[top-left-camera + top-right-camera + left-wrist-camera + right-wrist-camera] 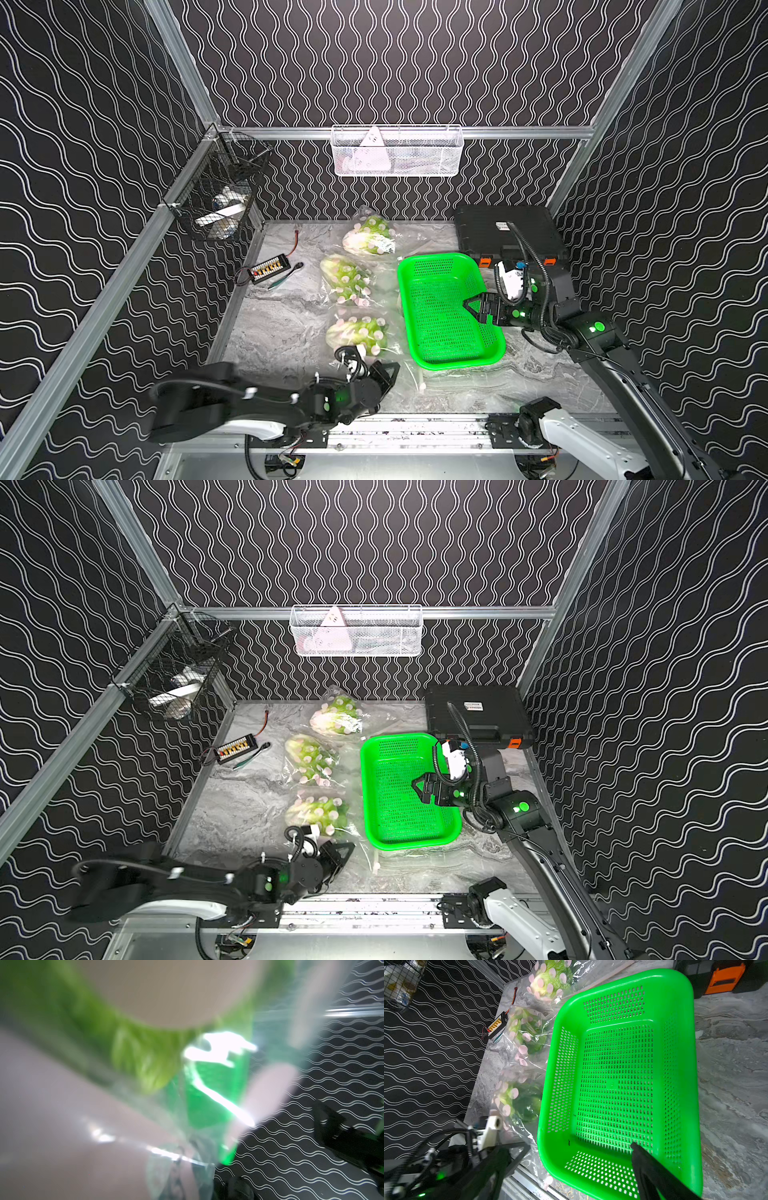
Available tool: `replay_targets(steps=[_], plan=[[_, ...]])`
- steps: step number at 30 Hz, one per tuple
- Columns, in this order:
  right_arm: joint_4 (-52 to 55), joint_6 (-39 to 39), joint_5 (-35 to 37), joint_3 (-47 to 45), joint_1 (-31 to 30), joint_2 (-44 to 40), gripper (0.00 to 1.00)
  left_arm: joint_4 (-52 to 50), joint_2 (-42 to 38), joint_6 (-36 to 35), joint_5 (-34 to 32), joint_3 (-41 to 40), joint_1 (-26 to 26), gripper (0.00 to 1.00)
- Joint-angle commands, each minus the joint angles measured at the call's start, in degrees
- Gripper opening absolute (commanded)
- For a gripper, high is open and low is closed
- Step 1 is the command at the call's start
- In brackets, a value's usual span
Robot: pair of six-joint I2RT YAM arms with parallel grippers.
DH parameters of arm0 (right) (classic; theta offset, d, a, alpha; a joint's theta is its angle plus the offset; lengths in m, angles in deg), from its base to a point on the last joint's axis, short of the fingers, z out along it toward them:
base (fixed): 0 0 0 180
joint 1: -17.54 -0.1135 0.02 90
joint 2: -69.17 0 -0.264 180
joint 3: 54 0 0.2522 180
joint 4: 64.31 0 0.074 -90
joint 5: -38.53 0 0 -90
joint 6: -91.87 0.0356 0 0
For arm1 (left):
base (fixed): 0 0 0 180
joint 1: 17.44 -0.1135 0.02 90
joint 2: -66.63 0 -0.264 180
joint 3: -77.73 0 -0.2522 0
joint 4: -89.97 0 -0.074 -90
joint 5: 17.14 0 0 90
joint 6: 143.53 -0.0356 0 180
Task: Open the zip-top bag and take out the chinese cabbages
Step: Adjust the zipper food storage bag at the center of the board.
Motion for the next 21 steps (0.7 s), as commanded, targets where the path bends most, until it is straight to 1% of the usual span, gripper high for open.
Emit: replay_targets(steps=[1, 2, 4, 7, 8, 9, 10, 13, 15, 17, 19, 21], plan=[[-8.0, -2.5, 0.1, -2.3, -1.9, 0.0, 0.92, -43.0, -11.1, -10.4, -8.2, 9.1, -1.1, 0.00], [-11.8, -3.3, 0.7, -4.2, -3.1, -0.6, 0.91, -47.8, -13.8, -12.1, -8.7, 10.8, -2.7, 0.00], [-21.5, -6.5, 2.0, -9.7, -6.5, -2.7, 0.91, -53.3, -16.7, -17.3, -6.6, 13.7, -6.5, 0.00], [-43.6, -17.9, 3.5, -22.3, -13.0, -8.4, 0.91, -58.7, -14.7, -24.6, -1.3, 19.2, -13.2, 0.00], [-50.5, -22.2, 4.1, -26.2, -15.5, -9.6, 0.92, -59.1, -13.3, -28.2, 0.8, 21.1, -15.4, 0.00], [-55.2, -25.6, 4.8, -27.8, -17.5, -9.2, 0.93, -59.2, -11.9, -31.2, 3.1, 23.0, -17.7, 0.00], [-57.1, -27.8, 5.3, -28.2, -18.9, -7.9, 0.93, -59.1, -10.7, -33.9, 5.4, 24.2, -19.6, 0.00], [-63.7, -32.3, 4.8, -29.2, -22.6, -1.5, 0.90, -57.8, -7.2, -42.1, 14.4, 27.8, -28.1, 0.00], [-73.5, -34.2, 2.2, -32.4, -25.5, 2.3, 0.90, -55.7, -4.6, -46.5, 23.5, 28.9, -34.6, 0.00], [-81.2, -34.8, 0.6, -34.5, -28.5, 5.3, 0.90, -54.6, -2.4, -49.2, 30.7, 29.6, -39.3, 0.00], [-84.8, -34.8, 0.6, -34.4, -31.1, 8.0, 0.90, -53.7, -1.6, -50.7, 34.6, 30.1, -41.8, 0.00], [-89.8, -33.9, 0.5, -34.3, -32.8, 11.2, 0.88, -53.5, -1.7, -51.7, 36.8, 31.1, -43.0, 0.00]])
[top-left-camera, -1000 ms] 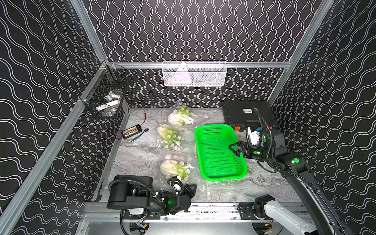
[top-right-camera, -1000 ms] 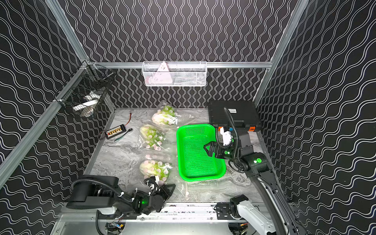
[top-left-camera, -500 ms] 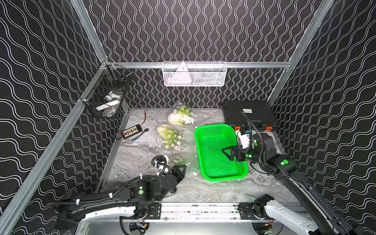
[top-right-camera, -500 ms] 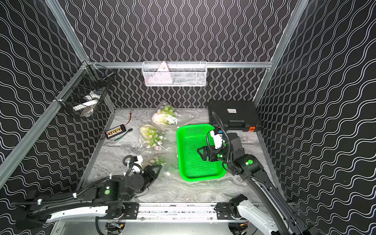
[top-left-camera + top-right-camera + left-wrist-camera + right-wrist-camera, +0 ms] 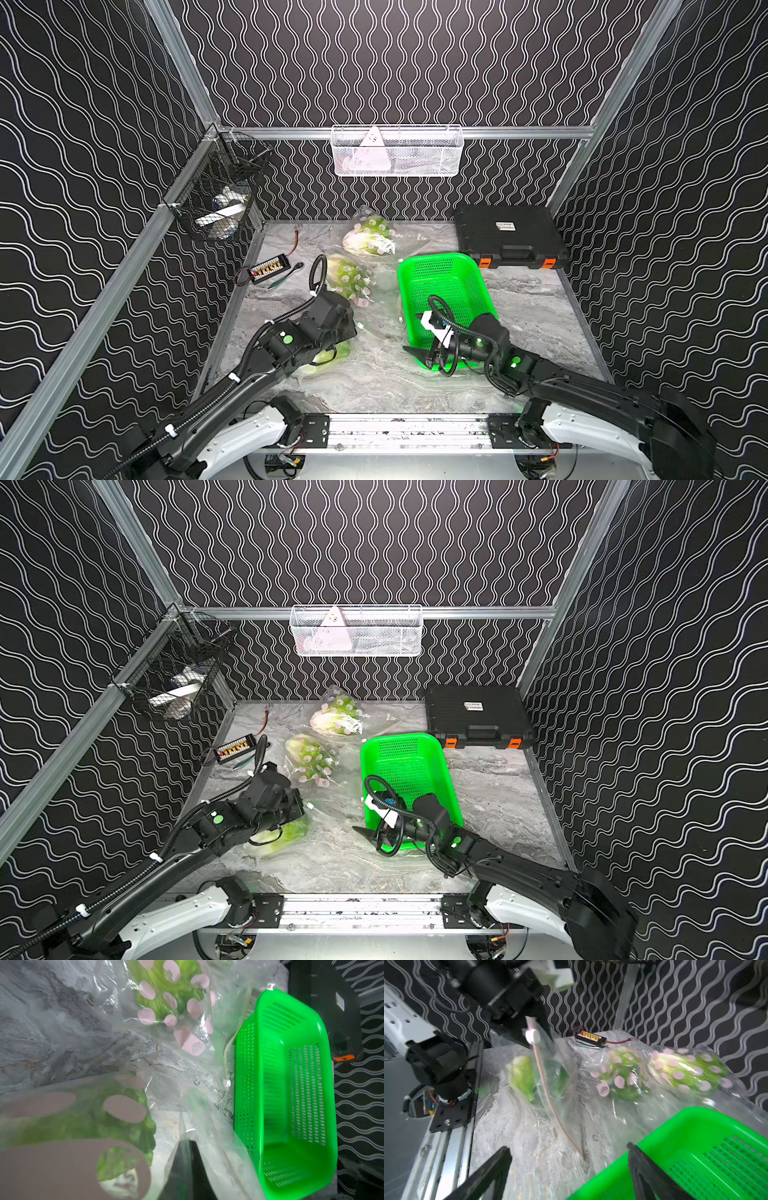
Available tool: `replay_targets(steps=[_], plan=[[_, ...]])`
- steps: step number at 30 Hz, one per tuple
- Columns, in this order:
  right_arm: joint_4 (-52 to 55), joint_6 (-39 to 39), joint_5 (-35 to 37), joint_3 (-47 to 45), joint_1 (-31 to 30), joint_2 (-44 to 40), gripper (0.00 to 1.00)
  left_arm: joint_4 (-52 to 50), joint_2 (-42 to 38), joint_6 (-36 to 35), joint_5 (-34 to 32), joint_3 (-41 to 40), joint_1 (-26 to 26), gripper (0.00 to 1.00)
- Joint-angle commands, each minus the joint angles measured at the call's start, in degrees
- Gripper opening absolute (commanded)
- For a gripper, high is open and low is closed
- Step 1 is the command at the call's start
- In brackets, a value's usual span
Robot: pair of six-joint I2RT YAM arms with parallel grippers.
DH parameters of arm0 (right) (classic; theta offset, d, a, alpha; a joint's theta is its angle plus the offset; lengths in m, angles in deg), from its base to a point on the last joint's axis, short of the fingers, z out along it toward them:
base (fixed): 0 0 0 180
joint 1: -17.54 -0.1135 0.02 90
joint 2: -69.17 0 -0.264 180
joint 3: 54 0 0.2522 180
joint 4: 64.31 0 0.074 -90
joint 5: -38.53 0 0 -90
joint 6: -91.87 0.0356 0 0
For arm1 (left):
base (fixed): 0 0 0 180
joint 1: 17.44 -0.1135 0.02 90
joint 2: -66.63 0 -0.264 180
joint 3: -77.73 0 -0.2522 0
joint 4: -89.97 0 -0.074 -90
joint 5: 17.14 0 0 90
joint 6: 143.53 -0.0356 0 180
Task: Open the zip-top bag and take out the chinese cabbages
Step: Adjust the zipper food storage bag at the center of the board, then unzip the zipper on the zipper food storage bag.
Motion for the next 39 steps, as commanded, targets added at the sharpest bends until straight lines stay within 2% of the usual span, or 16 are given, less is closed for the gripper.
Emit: replay_targets(steps=[1, 5, 11, 19, 28, 32, 39], plan=[[-18.1, -0.8, -1.7, 0.0, -1.9, 3.9, 0.88, 0.8, 0.0, -6.3, 9.5, 1.8, -1.8, 0.00], [-27.7, 4.8, -3.9, 1.0, -1.9, 10.4, 0.82, 0.1, -0.8, -7.1, 11.3, 2.4, -2.4, 0.00], [-38.8, 6.8, -1.7, 0.7, -2.3, 17.5, 0.75, 0.2, -2.2, -6.7, 12.9, 1.6, -2.8, 0.00], [-37.8, 8.8, -3.8, 1.9, -2.6, 18.3, 0.64, 0.7, -2.3, -6.2, 14.3, 1.4, -3.0, 0.00], [-30.2, 8.4, -5.2, 1.0, -4.5, 12.5, 0.62, 0.2, -1.9, -6.4, 13.8, 2.2, -3.1, 0.00], [-26.6, 6.5, -3.9, 1.7, -6.6, 12.0, 0.60, 0.7, -2.3, -5.8, 14.2, 1.7, -3.1, 0.00], [-31.8, 4.8, 1.4, 1.6, -8.4, 17.7, 0.56, 0.8, -3.6, -5.2, 14.8, 1.3, -3.1, 0.00]])
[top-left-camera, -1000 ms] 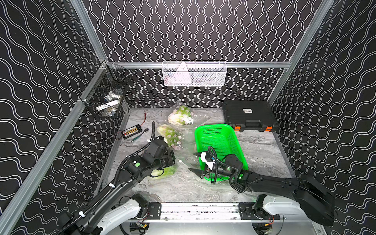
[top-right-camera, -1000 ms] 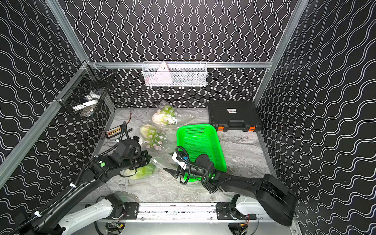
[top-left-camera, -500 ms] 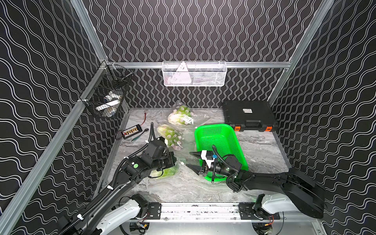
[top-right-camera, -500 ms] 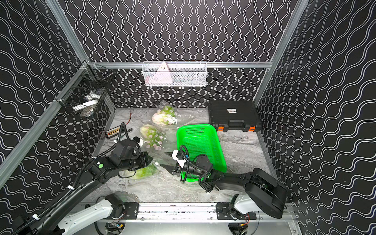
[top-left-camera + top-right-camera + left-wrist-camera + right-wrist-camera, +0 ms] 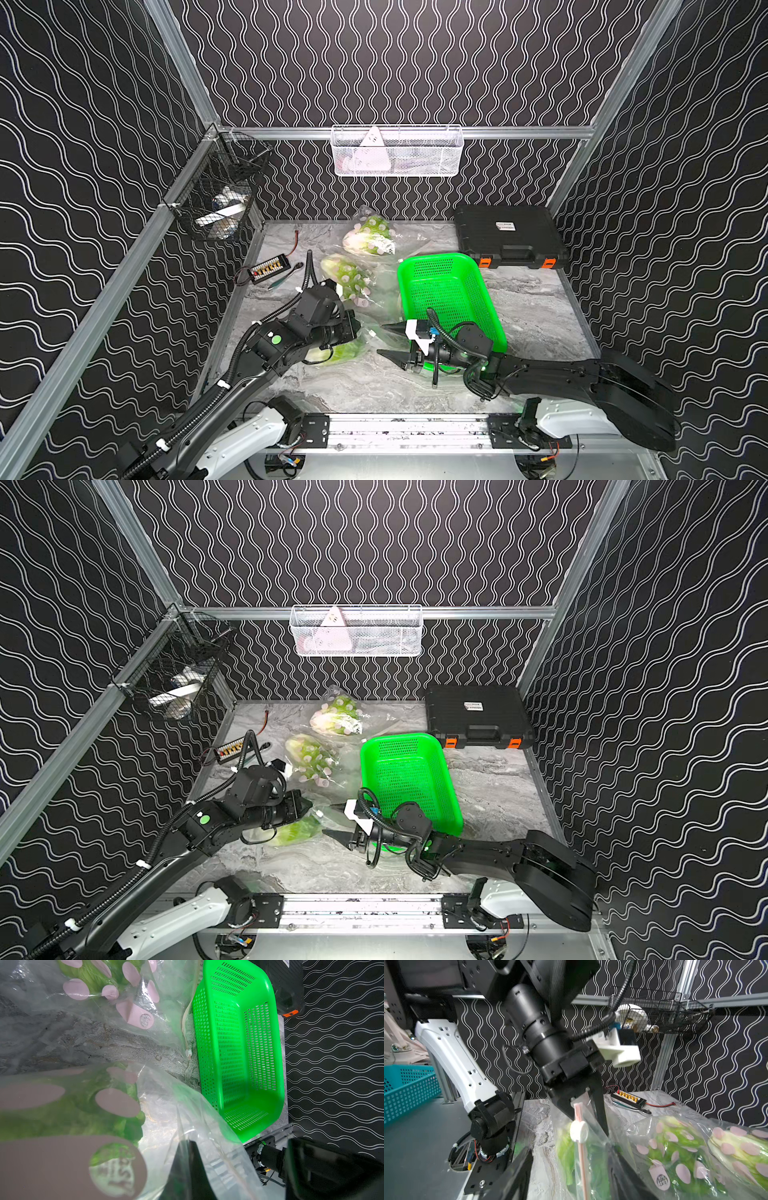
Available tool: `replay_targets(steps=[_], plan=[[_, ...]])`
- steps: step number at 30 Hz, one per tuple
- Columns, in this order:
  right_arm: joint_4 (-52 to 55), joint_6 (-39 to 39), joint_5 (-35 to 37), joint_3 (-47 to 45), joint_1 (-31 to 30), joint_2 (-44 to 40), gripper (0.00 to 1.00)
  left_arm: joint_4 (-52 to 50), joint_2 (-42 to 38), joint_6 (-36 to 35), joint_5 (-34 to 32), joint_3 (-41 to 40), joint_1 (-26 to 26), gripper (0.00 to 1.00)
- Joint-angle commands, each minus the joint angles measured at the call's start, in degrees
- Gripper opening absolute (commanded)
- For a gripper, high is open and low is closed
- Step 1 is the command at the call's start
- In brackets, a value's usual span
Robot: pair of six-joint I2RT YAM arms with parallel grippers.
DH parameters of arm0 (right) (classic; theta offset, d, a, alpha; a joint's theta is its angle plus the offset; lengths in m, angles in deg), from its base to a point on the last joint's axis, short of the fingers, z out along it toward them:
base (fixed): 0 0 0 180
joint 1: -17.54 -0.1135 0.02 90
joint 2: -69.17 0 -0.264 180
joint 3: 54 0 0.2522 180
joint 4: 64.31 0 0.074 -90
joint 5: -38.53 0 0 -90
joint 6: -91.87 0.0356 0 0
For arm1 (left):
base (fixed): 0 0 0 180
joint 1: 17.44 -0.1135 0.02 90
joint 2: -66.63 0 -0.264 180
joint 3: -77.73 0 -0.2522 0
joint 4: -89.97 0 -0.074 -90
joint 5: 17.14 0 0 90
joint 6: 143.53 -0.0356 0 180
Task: Open the zip-top bag and take out the chinese cabbages
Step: Unzip the zipper on the zipper food storage bag.
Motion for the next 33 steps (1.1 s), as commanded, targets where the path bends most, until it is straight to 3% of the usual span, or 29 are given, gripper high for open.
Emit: replay_targets(steps=[1, 10, 12, 15, 16, 18, 19, 20, 26, 33], plan=[[-4.5, -1.5, 3.5, 0.2, -0.5, 2.5, 0.54, 0.8, -0.7, 0.3, 0.9, -0.2, -0.1, 0.00], [-9.3, -1.1, 6.1, 0.7, -0.8, 6.1, 0.35, -0.4, -2.0, 0.1, 1.5, -0.4, -0.2, 0.00], [-8.8, -1.5, 6.0, 0.9, -0.8, 5.6, 0.25, -0.3, -2.2, -0.1, 1.8, -0.5, -0.1, 0.00], [-5.1, -2.0, 5.6, 1.8, -0.8, 4.4, 0.00, 0.0, -2.3, -0.7, 2.4, -0.2, -0.1, 0.00], [-3.5, -2.2, 5.5, 2.0, -0.8, 3.8, 0.00, 0.3, -2.3, -1.2, 2.8, 0.1, -0.2, 0.00], [-1.5, -2.3, 5.3, 2.0, -0.8, 2.7, 0.00, -0.1, -2.1, -3.0, 3.2, 1.7, -0.2, 0.68], [-1.7, -2.6, 5.0, 1.6, -0.8, 2.3, 0.00, -1.0, -2.0, -4.6, 3.1, 2.9, -0.2, 0.92], [-2.2, -2.7, 4.8, 1.0, -0.8, 1.9, 0.00, -2.7, -1.7, -7.2, 2.7, 5.1, -0.2, 0.99], [5.6, -5.6, 0.7, 1.3, -0.8, -2.6, 0.00, -16.4, 1.0, -30.6, -3.6, 21.5, -0.2, 0.99], [9.9, -6.7, -1.8, 1.7, -0.8, -4.6, 0.00, -30.9, 3.8, -63.4, 0.7, 31.4, -0.1, 0.97]])
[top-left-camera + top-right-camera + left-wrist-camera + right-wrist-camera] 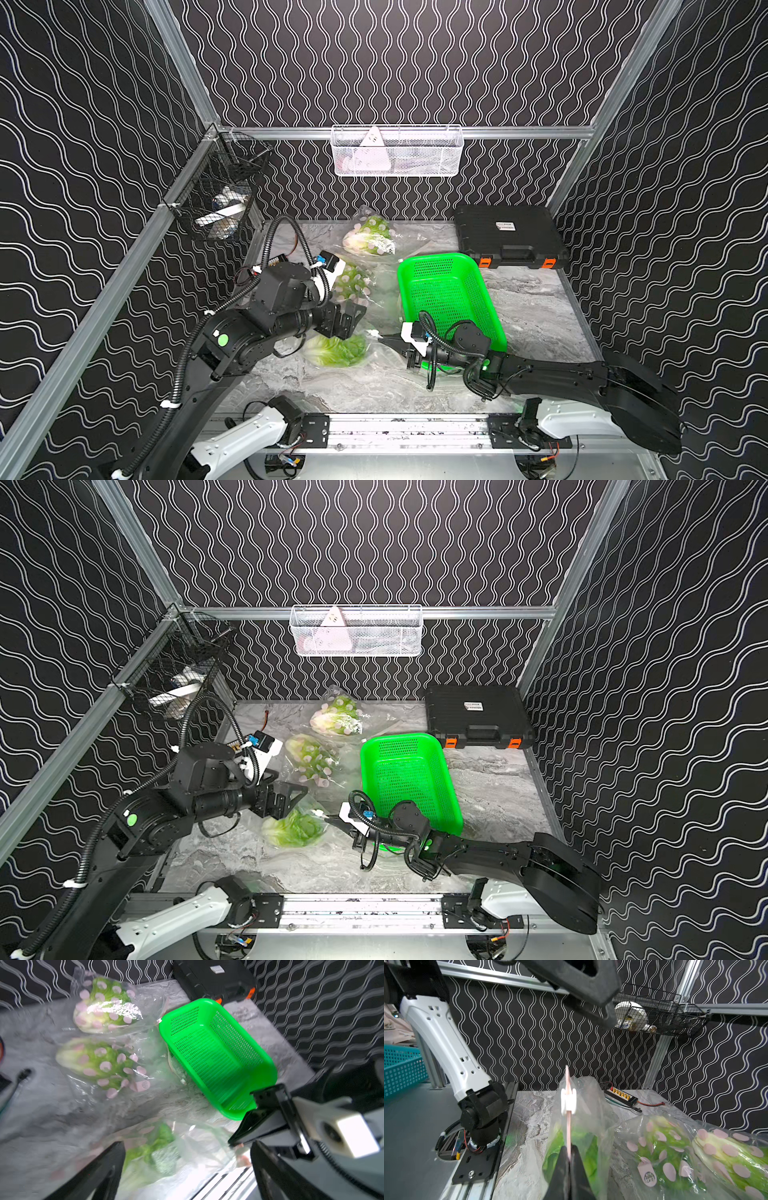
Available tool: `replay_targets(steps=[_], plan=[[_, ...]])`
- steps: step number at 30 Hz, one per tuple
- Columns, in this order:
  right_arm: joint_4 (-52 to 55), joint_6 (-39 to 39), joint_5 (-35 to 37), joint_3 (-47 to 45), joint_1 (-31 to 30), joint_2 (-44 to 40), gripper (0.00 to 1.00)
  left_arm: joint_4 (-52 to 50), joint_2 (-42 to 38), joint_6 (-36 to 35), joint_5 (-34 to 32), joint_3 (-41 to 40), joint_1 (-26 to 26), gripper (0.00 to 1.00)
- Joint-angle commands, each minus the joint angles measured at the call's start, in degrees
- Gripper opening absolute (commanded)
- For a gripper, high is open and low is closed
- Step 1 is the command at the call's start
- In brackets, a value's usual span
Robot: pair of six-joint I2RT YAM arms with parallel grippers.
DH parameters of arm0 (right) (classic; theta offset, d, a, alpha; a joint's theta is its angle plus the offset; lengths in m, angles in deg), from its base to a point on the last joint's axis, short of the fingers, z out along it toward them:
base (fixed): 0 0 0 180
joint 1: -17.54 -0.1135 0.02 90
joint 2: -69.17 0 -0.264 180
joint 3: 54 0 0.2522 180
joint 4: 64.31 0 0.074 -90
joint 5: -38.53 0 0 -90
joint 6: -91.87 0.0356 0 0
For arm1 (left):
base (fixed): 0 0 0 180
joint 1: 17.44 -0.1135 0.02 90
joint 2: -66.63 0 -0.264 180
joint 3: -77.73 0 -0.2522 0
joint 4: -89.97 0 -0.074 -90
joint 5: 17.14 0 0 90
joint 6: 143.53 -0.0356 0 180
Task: Open the zip-top bag and take out the chinese cabbages
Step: Unzip the zipper on the zipper food storage bag.
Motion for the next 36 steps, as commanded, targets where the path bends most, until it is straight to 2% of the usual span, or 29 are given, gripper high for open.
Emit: replay_targets(steps=[1, 3, 8, 9, 11, 19, 27, 36], plan=[[1.7, -1.3, -1.9, -0.4, 0.0, -0.8, 0.00, -11.9, 1.1, -24.4, 3.9, 2.6, 0.5, 0.95], [1.8, -1.1, -2.3, -0.5, 0.0, -1.2, 0.00, -13.8, 0.9, -29.8, 5.2, 3.4, 3.0, 0.93], [1.7, -0.2, -3.8, -0.5, 0.1, -2.1, 0.00, -15.5, 2.5, -39.8, 10.1, 6.1, 3.2, 0.77], [1.7, 0.0, -4.1, -0.5, 0.1, -2.2, 0.00, -15.0, 2.5, -40.8, 10.8, 5.9, 3.2, 0.74], [1.6, 0.3, -4.3, -0.6, 0.2, -2.4, 0.00, -13.2, 2.5, -42.4, 11.9, 5.2, 3.2, 0.61], [2.4, 1.0, -5.0, -0.5, 0.4, -3.2, 0.00, -3.9, -0.4, -44.7, 18.5, -1.8, 3.2, 0.40], [4.7, 0.8, -6.1, 0.6, 0.4, -3.3, 0.00, 1.0, 0.1, -44.2, 22.4, -5.4, 3.2, 0.39], [6.0, -0.3, -5.4, 1.2, 0.5, -2.9, 0.00, -1.6, 4.2, -45.3, 23.0, -4.4, 3.2, 0.27]])
